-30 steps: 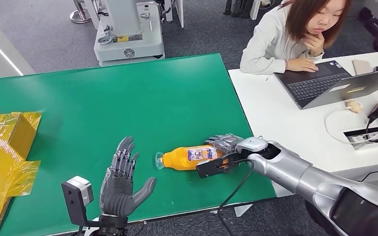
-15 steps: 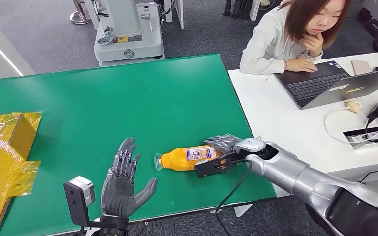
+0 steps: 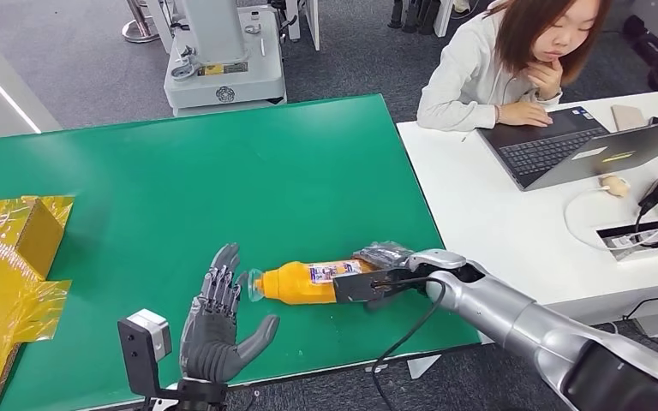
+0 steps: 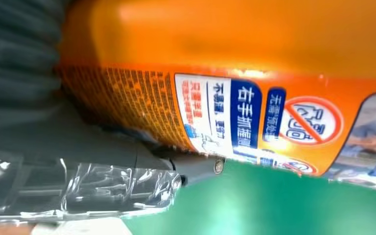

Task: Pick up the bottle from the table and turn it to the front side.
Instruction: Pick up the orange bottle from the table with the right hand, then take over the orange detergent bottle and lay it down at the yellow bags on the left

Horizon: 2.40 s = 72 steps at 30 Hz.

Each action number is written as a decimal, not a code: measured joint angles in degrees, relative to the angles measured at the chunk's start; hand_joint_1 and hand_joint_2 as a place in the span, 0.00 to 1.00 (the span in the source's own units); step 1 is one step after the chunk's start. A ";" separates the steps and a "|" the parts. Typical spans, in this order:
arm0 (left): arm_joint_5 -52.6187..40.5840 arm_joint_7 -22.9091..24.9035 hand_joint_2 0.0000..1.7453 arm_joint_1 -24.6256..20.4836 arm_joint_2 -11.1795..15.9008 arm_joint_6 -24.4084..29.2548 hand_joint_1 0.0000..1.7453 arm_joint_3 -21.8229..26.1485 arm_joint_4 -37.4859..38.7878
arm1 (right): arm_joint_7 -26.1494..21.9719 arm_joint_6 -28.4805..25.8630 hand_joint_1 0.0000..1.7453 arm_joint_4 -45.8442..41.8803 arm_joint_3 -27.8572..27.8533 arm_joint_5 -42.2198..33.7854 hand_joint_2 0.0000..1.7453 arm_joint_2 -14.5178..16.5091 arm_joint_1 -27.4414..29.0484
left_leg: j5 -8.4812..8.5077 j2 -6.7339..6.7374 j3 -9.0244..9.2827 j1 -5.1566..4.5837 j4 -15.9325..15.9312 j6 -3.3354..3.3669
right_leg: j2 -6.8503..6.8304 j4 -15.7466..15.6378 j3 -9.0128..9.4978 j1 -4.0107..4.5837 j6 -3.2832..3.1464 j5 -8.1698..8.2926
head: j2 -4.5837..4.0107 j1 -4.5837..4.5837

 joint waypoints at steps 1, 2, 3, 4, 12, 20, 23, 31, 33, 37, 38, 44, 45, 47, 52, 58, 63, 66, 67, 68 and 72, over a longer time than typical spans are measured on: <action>-0.06 0.02 1.00 0.27 0.00 0.19 0.00 0.00 -0.09 | -0.68 -0.08 1.00 -0.18 -0.90 -1.58 1.00 0.09 0.74 | -0.01 0.00 0.00 0.00 0.00 0.01 | 0.00 0.00 0.00 0.00 0.00 0.00 | 0.00 -0.01; -0.11 0.03 1.00 0.60 0.01 0.43 0.00 0.00 -0.26 | -1.39 -0.14 1.00 -0.36 -1.77 -3.14 1.00 0.16 1.46 | -0.01 0.00 -0.01 0.00 0.00 0.01 | 0.00 0.00 0.00 0.00 0.01 -0.01 | 0.00 -0.01; -0.18 0.04 1.00 0.95 0.01 0.68 0.00 0.00 -0.51 | -2.06 -0.19 1.00 -0.52 -2.57 -4.78 1.00 0.21 2.15 | -0.01 0.00 -0.01 0.00 0.00 0.01 | 0.00 0.00 -0.01 0.00 0.01 -0.01 | 0.00 0.00; -0.29 0.04 1.00 1.31 0.04 0.96 0.00 0.00 -0.85 | -2.71 -0.20 1.00 -0.73 -3.36 -6.62 1.00 0.24 2.89 | -0.01 0.00 -0.02 0.00 0.00 0.01 | -0.01 0.00 -0.01 0.00 0.02 -0.02 | 0.00 -0.01; -4.59 -0.11 1.00 3.15 0.78 5.72 0.00 -0.01 -3.44 | -4.80 2.89 1.00 -4.41 -9.38 -31.03 1.00 0.79 12.16 | -0.03 -0.11 -0.16 0.00 -0.02 0.03 | -0.13 0.00 -0.07 0.00 0.04 -0.07 | 0.00 -0.02; -5.96 -2.19 1.00 3.92 1.90 9.94 0.00 -0.63 -3.85 | -4.54 5.39 1.00 -5.13 -12.33 -47.77 1.00 1.36 17.79 | -0.10 -0.11 -0.20 -0.01 -0.02 0.04 | -0.13 -0.01 -0.11 0.00 0.03 -0.11 | 0.00 -0.02; -6.01 -2.26 1.00 3.97 2.25 10.25 0.00 -0.96 -3.88 | -4.71 5.11 1.00 -5.13 -12.69 -48.96 1.00 1.57 18.35 | -0.10 -0.10 -0.19 -0.01 -0.02 0.05 | -0.12 -0.01 -0.11 -0.01 0.03 -0.11 | 0.00 -0.02; -1.03 -1.91 1.00 3.48 2.85 5.91 0.00 -1.31 -3.26 | -14.81 -3.89 1.00 -6.47 -14.81 -49.36 1.00 3.07 21.24 | -0.10 -0.10 -0.21 -0.01 -0.02 0.04 | -0.12 -0.02 -0.16 -0.01 0.03 -0.11 | 0.00 -0.02; 0.48 -0.97 1.00 2.95 3.15 2.22 0.00 -1.77 -2.81 | -18.37 -6.98 1.00 -8.15 -15.31 -46.02 1.00 3.54 21.95 | -0.10 -0.09 -0.21 -0.01 -0.02 0.04 | -0.11 -0.01 -0.18 -0.01 0.03 -0.11 | 0.00 -0.02; 0.56 0.98 1.00 0.34 4.01 -4.06 0.00 -3.13 -1.81 | -24.22 -12.62 1.00 -12.69 -15.56 -36.92 1.00 5.00 22.59 | -0.10 -0.07 -0.22 -0.01 -0.02 0.04 | -0.10 0.01 -0.21 0.00 0.03 -0.11 | 0.00 -0.02; 0.45 1.36 1.00 -0.82 4.30 -5.08 0.00 -3.45 -1.28 | -24.90 -13.54 1.00 -13.73 -15.55 -34.94 1.00 5.56 22.53 | -0.09 -0.07 -0.22 0.00 -0.03 0.03 | -0.10 0.02 -0.21 0.00 0.03 -0.11 | 0.00 -0.02; 0.86 2.49 1.00 -6.29 5.62 -9.12 0.00 -5.00 1.81 | -25.20 -14.73 1.00 -16.91 -15.04 -29.59 1.00 8.50 21.57 | -0.04 -0.03 -0.20 0.00 -0.03 -0.02 | -0.07 0.08 -0.20 0.00 0.01 -0.10 | 0.00 -0.02; 1.06 2.57 1.00 -7.12 5.89 -9.76 0.00 -5.29 2.30 | -24.93 -14.48 1.00 -16.97 -14.80 -29.04 1.00 9.05 21.19 | -0.03 -0.03 -0.20 0.00 -0.03 -0.03 | -0.07 0.08 -0.21 0.01 0.01 -0.10 | 0.00 -0.02; 1.18 2.72 1.00 -9.03 6.49 -10.77 0.00 -5.84 3.20 | -24.03 -14.04 1.00 -16.80 -14.24 -28.33 1.00 10.13 20.33 | -0.02 -0.04 -0.21 0.00 -0.03 -0.03 | -0.07 0.08 -0.21 0.01 0.01 -0.10 | 0.00 -0.01; 2.13 3.51 1.00 -15.43 8.40 -13.72 0.00 -6.81 5.92 | -22.10 -13.96 1.00 -15.92 -13.35 -28.24 1.00 12.01 18.87 | -0.02 -0.05 -0.21 0.00 -0.02 -0.03 | -0.09 0.08 -0.20 0.01 0.01 -0.09 | 0.00 -0.01; 6.18 4.13 1.00 -21.65 10.50 -17.14 0.00 -7.15 8.96 | -20.84 -13.29 1.00 -14.35 -12.46 -29.10 1.00 12.70 18.78 | -0.02 -0.05 -0.21 0.00 -0.02 -0.03 | -0.06 0.08 -0.22 0.01 0.00 -0.09 | 0.00 -0.02; 9.12 5.73 1.00 -23.47 12.38 -18.83 0.00 -7.15 9.14 | -20.09 -12.99 1.00 -12.95 -12.34 -28.66 1.00 13.07 19.18 | -0.03 -0.04 -0.21 0.00 -0.03 -0.04 | -0.06 0.08 -0.24 0.01 -0.01 -0.10 | 0.00 -0.02; 10.78 6.77 1.00 -23.62 13.27 -19.89 0.00 -7.15 9.14 | -19.83 -12.97 1.00 -12.34 -12.22 -27.44 1.00 13.23 19.50 | -0.03 -0.04 -0.22 0.00 -0.03 -0.05 | -0.05 0.08 -0.26 0.01 -0.01 -0.10 | 0.00 -0.02; 11.45 7.05 1.00 -23.64 13.53 -20.30 0.00 -7.15 9.14 | -19.77 -12.98 1.00 -12.15 -12.16 -27.13 1.00 13.26 19.58 | -0.03 -0.04 -0.22 0.00 -0.03 -0.05 | -0.05 0.08 -0.26 0.01 -0.01 -0.10 | 0.00 -0.02; 12.22 7.30 1.00 -23.66 13.75 -20.76 0.00 -7.15 9.15 | -19.73 -13.02 1.00 -11.96 -12.10 -26.85 1.00 13.30 19.67 | -0.03 -0.04 -0.22 0.00 -0.03 -0.05 | -0.05 0.08 -0.26 0.01 -0.01 -0.10 | 0.00 -0.01; 17.39 8.87 1.00 -23.76 14.67 -23.53 0.00 -7.13 9.20 | -19.25 -14.00 1.00 -11.62 -12.02 -24.97 1.00 13.37 20.37 | -0.03 -0.03 -0.22 0.00 -0.03 -0.05 | -0.05 0.07 -0.26 0.01 -0.01 -0.10 | 0.00 -0.02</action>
